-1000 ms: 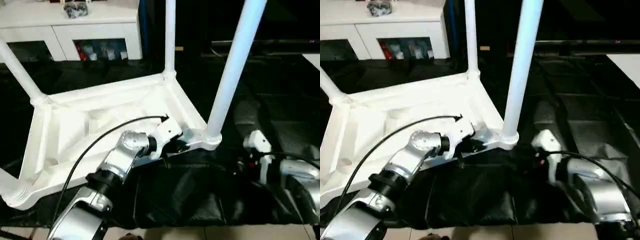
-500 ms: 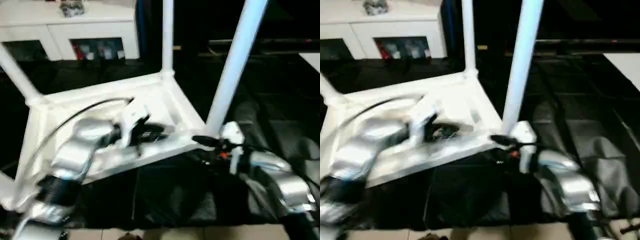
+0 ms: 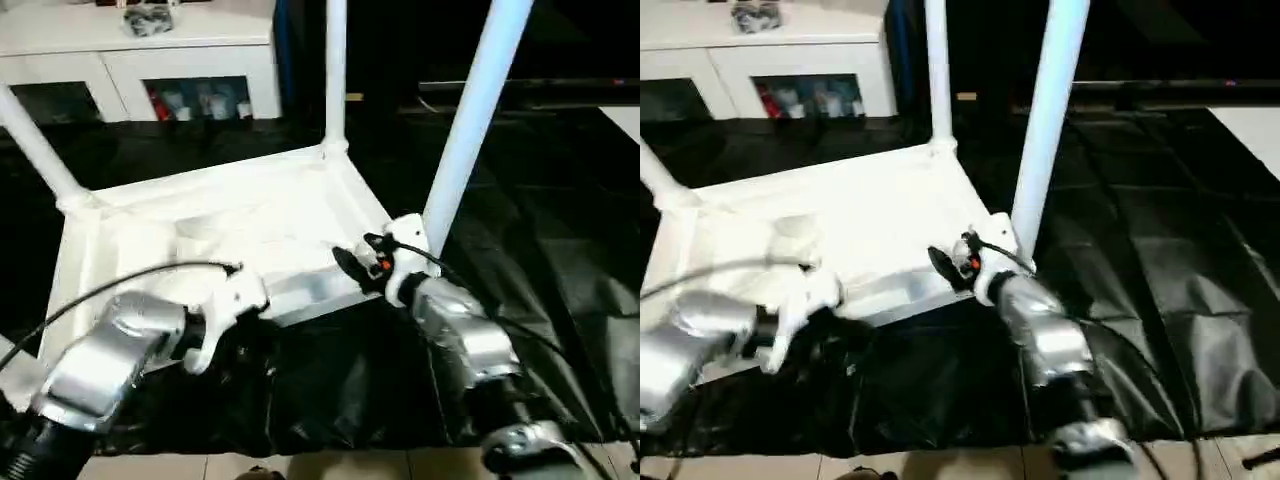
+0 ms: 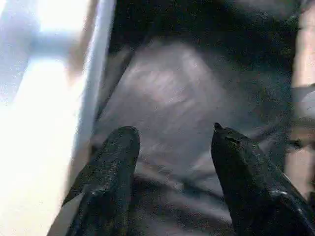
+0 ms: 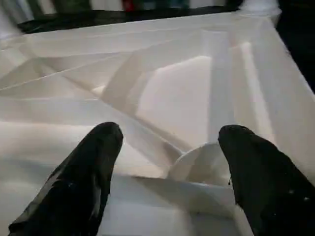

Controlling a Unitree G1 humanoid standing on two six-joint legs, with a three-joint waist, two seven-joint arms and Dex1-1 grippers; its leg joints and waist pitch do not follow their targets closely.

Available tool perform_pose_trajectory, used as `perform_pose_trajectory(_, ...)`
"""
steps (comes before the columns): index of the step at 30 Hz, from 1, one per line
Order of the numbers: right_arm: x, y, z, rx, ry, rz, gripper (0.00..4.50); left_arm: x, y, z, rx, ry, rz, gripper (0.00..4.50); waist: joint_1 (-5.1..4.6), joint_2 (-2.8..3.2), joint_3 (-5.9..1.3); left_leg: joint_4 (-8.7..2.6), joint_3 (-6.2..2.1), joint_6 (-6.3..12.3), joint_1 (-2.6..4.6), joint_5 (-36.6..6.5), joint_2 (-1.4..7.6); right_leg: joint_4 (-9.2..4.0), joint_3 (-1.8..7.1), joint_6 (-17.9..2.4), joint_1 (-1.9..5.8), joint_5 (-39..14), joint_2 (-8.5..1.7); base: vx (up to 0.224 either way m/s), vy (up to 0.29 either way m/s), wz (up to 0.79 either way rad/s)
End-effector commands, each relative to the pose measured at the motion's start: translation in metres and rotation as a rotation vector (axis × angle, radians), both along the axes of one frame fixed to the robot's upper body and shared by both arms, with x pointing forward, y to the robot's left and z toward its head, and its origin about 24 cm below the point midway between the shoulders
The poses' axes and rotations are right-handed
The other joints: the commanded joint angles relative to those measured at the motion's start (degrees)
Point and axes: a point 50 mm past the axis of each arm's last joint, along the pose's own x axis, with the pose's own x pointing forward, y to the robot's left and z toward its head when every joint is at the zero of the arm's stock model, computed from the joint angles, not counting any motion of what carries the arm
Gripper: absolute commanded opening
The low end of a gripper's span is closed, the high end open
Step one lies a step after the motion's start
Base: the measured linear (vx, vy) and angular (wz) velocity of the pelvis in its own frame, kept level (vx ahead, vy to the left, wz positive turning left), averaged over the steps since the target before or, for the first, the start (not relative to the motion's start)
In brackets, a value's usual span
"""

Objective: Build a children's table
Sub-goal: Rotate leg to tighten

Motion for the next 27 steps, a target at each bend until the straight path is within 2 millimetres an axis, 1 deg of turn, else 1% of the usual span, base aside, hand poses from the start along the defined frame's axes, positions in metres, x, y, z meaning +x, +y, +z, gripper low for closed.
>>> perform_pose_trajectory(1, 0.008, -0.009, 0.004, -0.001, -0.02, -0.099, 3.58, 0.007, 0.005, -0.005, 0.05, -0.038, 0.055, 3.06, -0.36, 0.82, -3.58, -4.79, -1.82, -3.65, 1.81, -19.6, 2.57, -3.28, 2.41, -10.6, 1.69, -14.0, -2.8, 0.0, 0.0, 0.0)
perform_pose_trajectory(2, 0.009, -0.011, 0.004, 0.007, -0.014, -0.125, 3.58, 0.009, 0.006, -0.006, 0.061, -0.043, 0.062, 3.13, -0.36, 1.02, -3.57, -4.8, -1.82, -3.78, 1.85, -19.7, 2.57, -3.27, 2.4, -10.7, 1.65, -13.9, -2.79, 0.0, 0.0, 0.0)
perform_pose_trajectory(3, 0.01, -0.012, 0.004, 0.011, -0.01, -0.138, 3.58, 0.009, 0.007, -0.007, 0.067, -0.043, 0.064, 3.24, -0.28, 1.0, -3.63, -4.77, -1.75, -3.9, 2.01, -19.9, 2.57, -3.22, 2.4, -11.0, 1.59, -13.6, -2.74, 0.0, 0.0, 0.0)
perform_pose_trajectory(4, 0.011, -0.015, 0.003, 0.003, -0.004, -0.174, 3.58, 0.009, 0.008, -0.008, 0.088, -0.038, 0.056, 3.35, -0.19, 1.41, -3.6, -4.71, -1.75, -3.95, 2.08, -20.1, 2.56, -3.21, 2.45, -11.2, 1.51, -13.3, -2.74, 0.0, 0.0, 0.0)
perform_pose_trajectory(5, 0.011, -0.015, 0.003, 0.003, -0.004, -0.174, 3.58, 0.009, 0.008, -0.008, 0.088, -0.038, 0.056, 3.4, -0.22, 1.26, -3.59, -4.73, -1.72, -3.96, 2.08, -20.1, 2.54, -3.25, 2.43, -11.2, 1.52, -13.2, -2.69, 0.0, 0.0, 0.0)
perform_pose_trajectory(6, 0.014, -0.023, 0.001, -0.023, 0.004, -0.233, 3.58, 0.008, 0.011, -0.008, 0.115, -0.039, 0.057, 3.45, -0.2, 1.31, -3.59, -4.73, -1.75, -3.97, 1.95, -19.8, 2.53, -3.15, 2.41, -11.2, 1.64, -12.8, -2.73, 0.0, 0.0, 0.0)
perform_pose_trajectory(7, 0.015, -0.03, -0.001, -0.037, 0.01, -0.282, 3.58, 0.008, 0.012, -0.008, 0.13, -0.048, 0.065, 3.66, -0.16, 1.32, -3.63, -4.68, -1.7, -4.01, 1.98, -19.8, 2.48, -3.06, 2.4, -11.3, 1.59, -12.9, -2.75, 0.0, 0.0, 0.0)
perform_pose_trajectory(8, 0.015, -0.031, -0.001, -0.039, 0.011, -0.29, 3.58, 0.008, 0.012, -0.008, 0.132, -0.05, 0.066, 3.66, -0.19, 1.26, -3.57, -4.67, -1.67, -4.02, 1.99, -19.7, 2.46, -3.09, 2.43, -11.3, 1.57, -13.1, -2.73, 0.0, 0.0, 0.0)
perform_pose_trajectory(9, 0.016, -0.035, -0.002, -0.046, 0.011, -0.308, 3.58, 0.008, 0.012, -0.008, 0.137, -0.059, 0.071, 3.74, -0.01, 1.36, -3.55, -4.6, -1.59, -4.04, 2.12, -19.8, 2.46, -3.21, 2.47, -11.1, 1.49, -13.6, -2.74, 0.0, 0.0, 0.0)
perform_pose_trajectory(11, 0.018, -0.043, -0.003, -0.059, 0.015, -0.351, 3.58, 0.009, 0.014, -0.008, 0.146, -0.085, 0.087, 3.83, 0.06, 1.3, -3.54, -4.64, -1.66, -3.94, 1.97, -19.8, 2.45, -3.23, 2.46, -10.7, 1.66, -14.4, -2.77, 0.0, 0.0, 0.0)
perform_pose_trajectory(12, 0.019, -0.049, -0.003, -0.068, 0.016, -0.371, 3.58, 0.01, 0.014, -0.008, 0.147, -0.102, 0.099, 3.94, 0.09, 1.27, -3.59, -4.61, -1.68, -3.97, 2.0, -20.0, 2.45, -3.26, 2.43, -10.5, 1.64, -14.9, -2.81, 0.0, 0.0, 0.0)
perform_pose_trajectory(13, 0.019, -0.052, -0.003, -0.073, 0.017, -0.383, 3.58, 0.01, 0.014, -0.008, 0.147, -0.112, 0.105, 4.18, 0.15, 1.22, -3.59, -4.53, -1.66, -3.93, 2.05, -20.2, 2.43, -3.36, 2.45, -10.4, 1.61, -15.3, -2.82, 0.0, 0.0, 0.0)
perform_pose_trajectory(14, 0.02, -0.056, -0.003, -0.083, 0.014, -0.392, 3.58, 0.01, 0.014, -0.008, 0.145, -0.117, 0.108, 4.23, 0.17, 1.21, -3.55, -4.52, -1.64, -3.87, 2.03, -20.2, 2.41, -3.37, 2.48, -10.3, 1.55, -15.5, -2.82, 0.0, 0.0, 0.0)
perform_pose_trajectory(15, 0.021, -0.065, -0.001, -0.105, 0.004, -0.416, 3.58, 0.01, 0.014, -0.007, 0.14, -0.13, 0.115, 4.28, 0.29, 1.07, -3.71, -4.44, -1.66, -3.7, 2.02, -19.9, 2.41, -3.32, 2.46, -10.3, 1.65, -15.9, -2.87, 0.0, 0.0, 0.0)
perform_pose_trajectory(16, 0.022, -0.07, -0.001, -0.112, 0.0, -0.43, 3.58, 0.01, 0.014, -0.007, 0.137, -0.138, 0.121, 4.28, 0.28, 1.09, -3.69, -4.43, -1.65, -3.66, 1.98, -19.8, 2.41, -3.33, 2.45, -10.3, 1.61, -16.0, -2.86, 0.0, 0.0, 0.0)
perform_pose_trajectory(17, 0.024, -0.076, 0.001, -0.113, -0.004, -0.446, 3.58, 0.01, 0.014, -0.007, 0.133, -0.146, 0.127, 4.39, 0.33, 1.08, -3.65, -4.35, -1.57, -3.67, 2.09, -20.2, 2.39, -3.42, 2.45, -10.4, 1.46, -16.4, -2.77, 0.0, 0.0, 0.0)
perform_pose_trajectory(18, 0.024, -0.08, 0.002, -0.112, -0.007, -0.457, 3.58, 0.01, 0.014, -0.007, 0.132, -0.153, 0.131, 4.46, 0.39, 0.94, -3.64, -4.27, -1.54, -3.57, 2.09, -20.4, 2.38, -3.45, 2.48, -10.3, 1.47, -17.0, -2.81, 0.0, 0.0, 0.0)
perform_pose_trajectory(20, 0.026, -0.094, 0.006, -0.118, -0.015, -0.492, 3.58, 0.011, 0.014, -0.006, 0.123, -0.172, 0.146, 4.46, 0.49, 0.82, -3.72, -4.22, -1.53, -3.3, 2.03, -19.9, 2.35, -3.45, 2.46, -10.2, 1.54, -17.3, -2.8, 0.0, 0.0, 0.0)
perform_pose_trajectory(21, 0.027, -0.099, 0.007, -0.123, -0.019, -0.505, 3.58, 0.011, 0.013, -0.006, 0.122, -0.178, 0.147, 4.46, 0.52, 0.79, -3.78, -4.2, -1.6, -3.15, 1.8, -19.5, 2.38, -3.4, 2.41, -10.1, 1.72, -17.4, -2.88, 0.0, 0.0, 0.0)
perform_pose_trajectory(22, 0.028, -0.108, 0.009, -0.13, -0.025, -0.527, 3.58, 0.011, 0.013, -0.006, 0.117, -0.188, 0.151, 4.46, 0.52, 0.69, -3.83, -4.11, -1.54, -2.88, 1.83, -19.4, 2.31, -3.46, 2.38, -9.9, 1.68, -17.8, -2.82, 0.0, 0.0, 0.0)
perform_pose_trajectory(24, 0.028, -0.113, 0.011, -0.131, -0.028, -0.54, 3.58, 0.011, 0.013, -0.006, 0.11, -0.192, 0.16, 4.46, 0.57, 0.66, -3.87, -4.07, -1.55, -2.68, 1.76, -18.8, 2.29, -3.44, 2.35, -9.9, 1.76, -17.7, -2.83, 0.0, 0.0, 0.0)
perform_pose_trajectory(25, 0.029, -0.124, 0.014, -0.136, -0.035, -0.572, 3.58, 0.011, 0.013, -0.006, 0.102, -0.2, 0.172, 4.46, 0.55, 0.52, -4.01, -3.94, -1.53, -2.26, 1.62, -18.0, 2.25, -3.4, 2.32, -10.2, 1.87, -17.3, -2.9, 0.0, 0.0, 0.0)
perform_pose_trajectory(26, 0.029, -0.128, 0.015, -0.137, -0.037, -0.582, 3.58, 0.011, 0.013, -0.006, 0.1, -0.201, 0.176, 4.46, 0.53, 0.42, -4.05, -3.88, -1.53, -2.13, 1.54, -17.5, 2.24, -3.34, 2.3, -10.3, 1.96, -16.9, -2.91, 0.0, 0.0, 0.0)
perform_pose_trajectory(27, 0.028, -0.135, 0.016, -0.139, -0.04, -0.602, 3.58, 0.011, 0.013, -0.006, 0.098, -0.206, 0.182, 4.46, 0.62, 0.41, -4.19, -3.74, -1.45, -1.77, 1.62, -16.5, 2.26, -3.26, 2.27, -10.6, 1.97, -15.9, -2.83, 0.0, 0.0, 0.0)
